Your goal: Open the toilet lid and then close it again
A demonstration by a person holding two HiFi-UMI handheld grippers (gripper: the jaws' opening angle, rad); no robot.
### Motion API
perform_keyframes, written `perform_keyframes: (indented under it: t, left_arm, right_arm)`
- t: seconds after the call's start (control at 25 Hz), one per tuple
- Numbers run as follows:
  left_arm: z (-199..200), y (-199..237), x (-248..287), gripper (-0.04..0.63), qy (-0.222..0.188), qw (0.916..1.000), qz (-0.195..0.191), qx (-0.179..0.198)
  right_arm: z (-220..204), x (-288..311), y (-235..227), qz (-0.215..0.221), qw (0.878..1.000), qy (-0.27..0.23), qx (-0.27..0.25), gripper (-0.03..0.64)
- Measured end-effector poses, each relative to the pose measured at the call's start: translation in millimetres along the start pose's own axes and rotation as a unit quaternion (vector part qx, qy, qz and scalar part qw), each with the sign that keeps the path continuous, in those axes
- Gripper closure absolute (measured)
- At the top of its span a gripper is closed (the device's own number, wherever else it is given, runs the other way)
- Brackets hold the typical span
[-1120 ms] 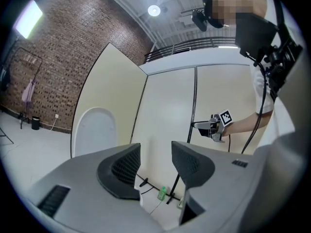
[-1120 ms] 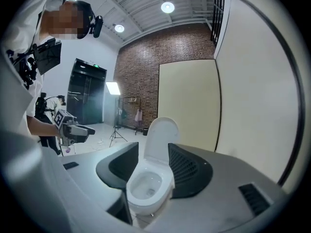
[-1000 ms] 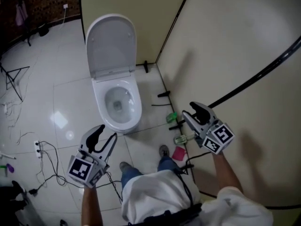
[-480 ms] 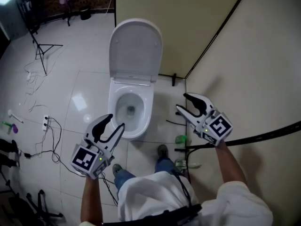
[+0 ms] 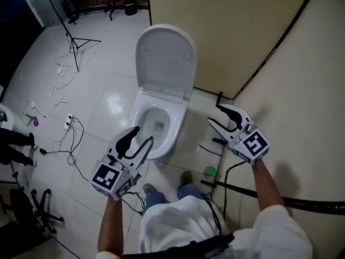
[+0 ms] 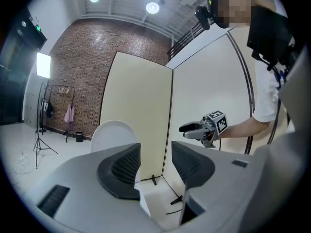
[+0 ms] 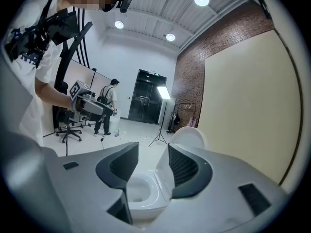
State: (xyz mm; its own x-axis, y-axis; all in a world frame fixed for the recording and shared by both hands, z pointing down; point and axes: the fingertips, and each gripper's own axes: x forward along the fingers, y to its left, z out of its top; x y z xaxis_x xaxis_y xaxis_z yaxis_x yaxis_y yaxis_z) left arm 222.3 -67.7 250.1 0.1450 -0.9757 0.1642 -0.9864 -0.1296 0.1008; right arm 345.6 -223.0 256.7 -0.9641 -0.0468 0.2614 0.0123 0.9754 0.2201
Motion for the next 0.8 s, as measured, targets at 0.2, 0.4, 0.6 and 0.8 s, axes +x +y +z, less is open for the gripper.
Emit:
perform_keyframes:
  t: [0.2, 0.4, 0.6, 0.8]
  left_arm:
    - [2.4, -6.9, 1.2, 0.403, -0.001, 0.9999, -0.001, -0.014]
    - [-1.7, -3.6, -8.1, 0.403, -0.004, 0.9999, -0.002, -0.013]
    - [-10.0, 0.5, -8.0, 0.403, -0.002, 1.0, -0.004, -0.008]
    - [-14.1, -0.2, 3.4, 0.403, 0.011, 0.9997, -0.008, -0.022]
  right_arm:
    - [-6.5, 12.1, 20.0, 0.003, 0.999, -0.007, 0.046, 0.425]
    - [-15.7, 29.3, 55.2, 0.019, 0.999, 0.011, 0.043, 0.425]
    - [-17.4, 37.3, 61.0, 0.026, 0.999, 0.006, 0.034, 0.425]
    - [-21.6, 33.7, 43.1, 0.023, 0.999, 0.015, 0.036, 0.425]
